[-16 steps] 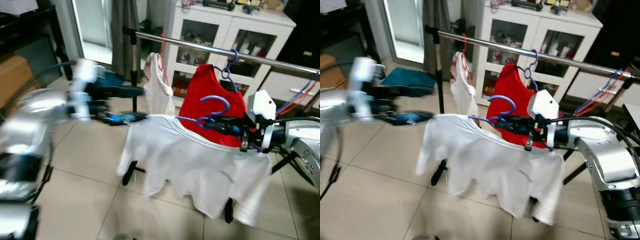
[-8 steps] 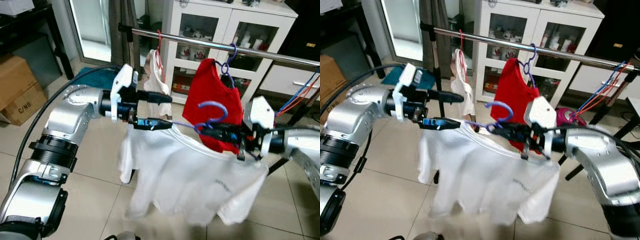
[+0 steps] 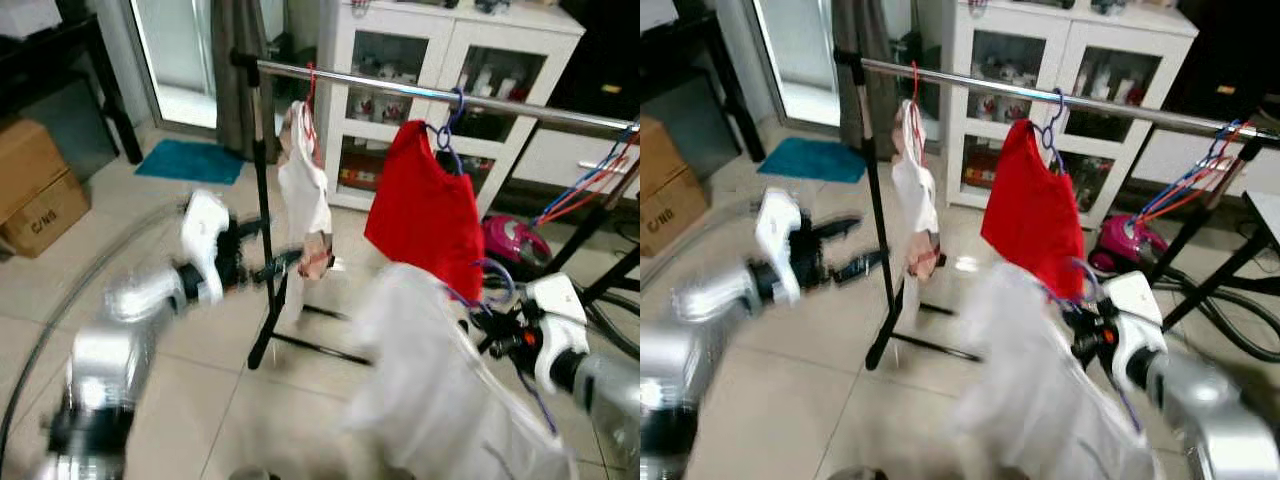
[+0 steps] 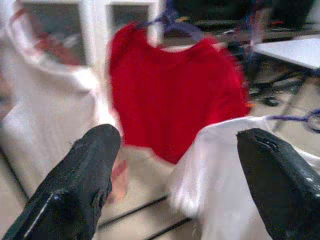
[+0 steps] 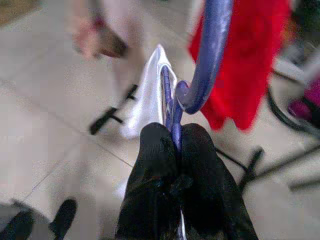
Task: Hang hanger
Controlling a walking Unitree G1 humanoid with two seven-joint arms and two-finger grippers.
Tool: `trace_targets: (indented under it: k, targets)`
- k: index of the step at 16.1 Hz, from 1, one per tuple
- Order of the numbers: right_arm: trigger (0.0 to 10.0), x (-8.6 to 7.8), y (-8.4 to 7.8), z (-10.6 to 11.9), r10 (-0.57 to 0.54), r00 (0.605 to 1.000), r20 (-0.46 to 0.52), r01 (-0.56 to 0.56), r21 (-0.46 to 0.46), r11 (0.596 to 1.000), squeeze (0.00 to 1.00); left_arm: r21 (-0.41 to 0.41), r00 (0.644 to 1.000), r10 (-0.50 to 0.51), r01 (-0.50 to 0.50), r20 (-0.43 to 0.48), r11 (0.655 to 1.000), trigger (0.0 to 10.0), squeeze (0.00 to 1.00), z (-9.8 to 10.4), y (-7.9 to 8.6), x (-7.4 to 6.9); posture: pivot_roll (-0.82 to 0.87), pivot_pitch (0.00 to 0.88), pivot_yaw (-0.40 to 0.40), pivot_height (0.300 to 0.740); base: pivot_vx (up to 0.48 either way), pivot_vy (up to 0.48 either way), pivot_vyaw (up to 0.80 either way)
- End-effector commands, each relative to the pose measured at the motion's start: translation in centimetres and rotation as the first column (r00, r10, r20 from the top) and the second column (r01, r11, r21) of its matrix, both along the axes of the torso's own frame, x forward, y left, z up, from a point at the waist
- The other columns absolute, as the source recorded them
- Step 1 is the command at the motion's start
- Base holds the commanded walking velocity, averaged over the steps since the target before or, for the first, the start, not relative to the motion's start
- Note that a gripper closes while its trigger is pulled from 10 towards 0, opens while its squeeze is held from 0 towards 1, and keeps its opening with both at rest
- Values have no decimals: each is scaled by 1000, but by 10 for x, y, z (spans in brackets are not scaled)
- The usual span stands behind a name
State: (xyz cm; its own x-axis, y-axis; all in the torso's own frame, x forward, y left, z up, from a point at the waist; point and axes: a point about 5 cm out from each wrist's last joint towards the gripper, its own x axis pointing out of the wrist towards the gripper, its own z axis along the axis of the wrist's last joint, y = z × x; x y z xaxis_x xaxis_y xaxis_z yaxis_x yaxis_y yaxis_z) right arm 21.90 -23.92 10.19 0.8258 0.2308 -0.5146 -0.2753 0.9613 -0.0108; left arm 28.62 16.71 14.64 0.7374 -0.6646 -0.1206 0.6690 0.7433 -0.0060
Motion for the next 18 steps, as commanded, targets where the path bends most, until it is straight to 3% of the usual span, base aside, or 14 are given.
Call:
trace_targets:
  k: [1, 2, 3, 5, 6, 7, 9, 10, 12, 15, 16, 17, 18]
  targets:
    - [10000, 0, -5, 6, -74, 996, 40, 75, -25, 997, 0, 29, 995, 94, -94, 26, 995, 10000, 0, 4, 3, 0, 71, 0, -9, 740, 0, 0, 0]
    - [10000, -4, -2, 3, -124, 992, 36, 124, 5, 992, 0, 94, 989, 138, -143, 60, 985, 10000, 0, -4, 2, -7, 73, 0, -11, 740, 0, 0, 0]
    - [10000, -11, 3, -3, -143, 990, -2, 143, -7, 990, 0, 111, 984, 159, -167, 83, 980, 10000, 0, -11, -5, -15, 72, 0, -15, 740, 0, 0, 0]
    - [10000, -27, 13, -12, -80, 992, -95, 81, 1, 997, 0, 77, 979, 201, -204, 46, 976, 10000, 0, -19, -13, -20, 69, 0, -19, 740, 0, 0, 0]
    - [10000, -30, 5, -21, -131, 983, -131, 124, -63, 990, 0, 80, 977, 211, -214, 43, 974, 10000, 0, -22, -17, -21, 68, 0, -22, 740, 0, 0, 0]
    - [10000, -28, -10, -28, -230, 964, -133, 210, -153, 966, 0, 81, 967, 253, -255, 38, 964, 10000, 0, -24, -17, -18, 67, 0, -23, 740, 0, 0, 0]
    - [10000, -23, -25, -29, -348, 932, -101, 321, -215, 922, 0, 70, 966, 253, -256, 47, 964, 10000, 0, -24, -19, -17, 65, 0, -23, 740, 0, 0, 0]
    - [10000, -17, -28, -26, -395, 916, -67, 375, -200, 905, 0, 69, 970, 238, -242, 56, 968, 10000, 0, -23, -20, -17, 66, 0, -20, 740, 326, 0, 0]
    - [10000, 6, -12, -8, -402, 911, 88, 408, -64, 911, 0, 72, 966, 255, -258, 45, 964, 10000, 0, -24, -18, -16, 67, 0, -13, 740, 337, 0, 0]
    - [10000, 23, 10, -3, -355, 920, 164, 360, 3, 933, 0, 50, 961, 275, -275, 12, 960, 10000, 0, -26, -14, -16, 79, 0, -15, 740, 342, 0, 0]
    - [10000, 28, 15, -3, -347, 920, 181, 352, 6, 936, 0, 41, 963, 270, -270, -1, 962, 10000, 608, -26, -14, -17, 82, 0, -19, 740, 405, 0, 0]
    - [10000, 30, 15, -3, -357, 913, 198, 367, -15, 930, 0, 43, 964, 265, -265, 0, 963, 10000, 1000, -25, -14, -18, 87, 0, -22, 740, 416, 0, 0]
    - [10000, 31, 13, -3, -377, 902, 208, 392, -35, 919, 0, 48, 964, 265, -265, 4, 963, 10000, 1000, -25, -13, -17, 87, 0, -24, 740, 420, 0, 0]
